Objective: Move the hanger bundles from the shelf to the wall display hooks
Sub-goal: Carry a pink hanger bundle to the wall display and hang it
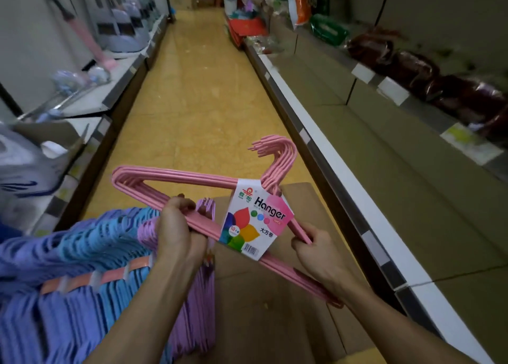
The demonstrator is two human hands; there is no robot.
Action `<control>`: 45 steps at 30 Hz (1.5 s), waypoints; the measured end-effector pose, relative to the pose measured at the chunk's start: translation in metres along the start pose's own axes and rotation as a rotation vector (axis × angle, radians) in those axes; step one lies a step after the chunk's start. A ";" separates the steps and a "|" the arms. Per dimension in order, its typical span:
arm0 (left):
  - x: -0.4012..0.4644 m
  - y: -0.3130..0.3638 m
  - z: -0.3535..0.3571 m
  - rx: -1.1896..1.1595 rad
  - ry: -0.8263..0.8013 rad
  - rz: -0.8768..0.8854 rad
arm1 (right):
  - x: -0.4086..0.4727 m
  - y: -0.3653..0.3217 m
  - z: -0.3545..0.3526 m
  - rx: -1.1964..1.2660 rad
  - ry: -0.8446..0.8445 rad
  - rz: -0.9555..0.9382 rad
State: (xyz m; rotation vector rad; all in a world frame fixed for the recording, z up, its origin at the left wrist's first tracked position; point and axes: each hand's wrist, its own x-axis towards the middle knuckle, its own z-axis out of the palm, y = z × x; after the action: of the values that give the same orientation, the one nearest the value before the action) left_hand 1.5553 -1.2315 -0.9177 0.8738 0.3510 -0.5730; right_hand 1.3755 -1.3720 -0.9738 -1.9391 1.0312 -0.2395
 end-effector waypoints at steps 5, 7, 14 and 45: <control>-0.077 0.103 0.075 0.030 -0.033 0.110 | -0.033 -0.120 -0.071 -0.014 -0.020 -0.061; -0.118 0.150 0.114 0.038 -0.047 0.136 | -0.052 -0.176 -0.106 -0.005 -0.020 -0.084; -0.254 0.324 0.261 0.054 -0.106 0.236 | -0.110 -0.393 -0.242 0.024 0.024 -0.193; -0.551 0.631 0.490 0.031 -0.347 0.475 | -0.249 -0.773 -0.497 -0.005 0.249 -0.693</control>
State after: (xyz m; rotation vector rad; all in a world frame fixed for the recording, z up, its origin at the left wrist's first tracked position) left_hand 1.5254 -1.1232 0.0461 0.8335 -0.1812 -0.2787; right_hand 1.3941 -1.3054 -0.0238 -2.2510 0.4653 -0.8802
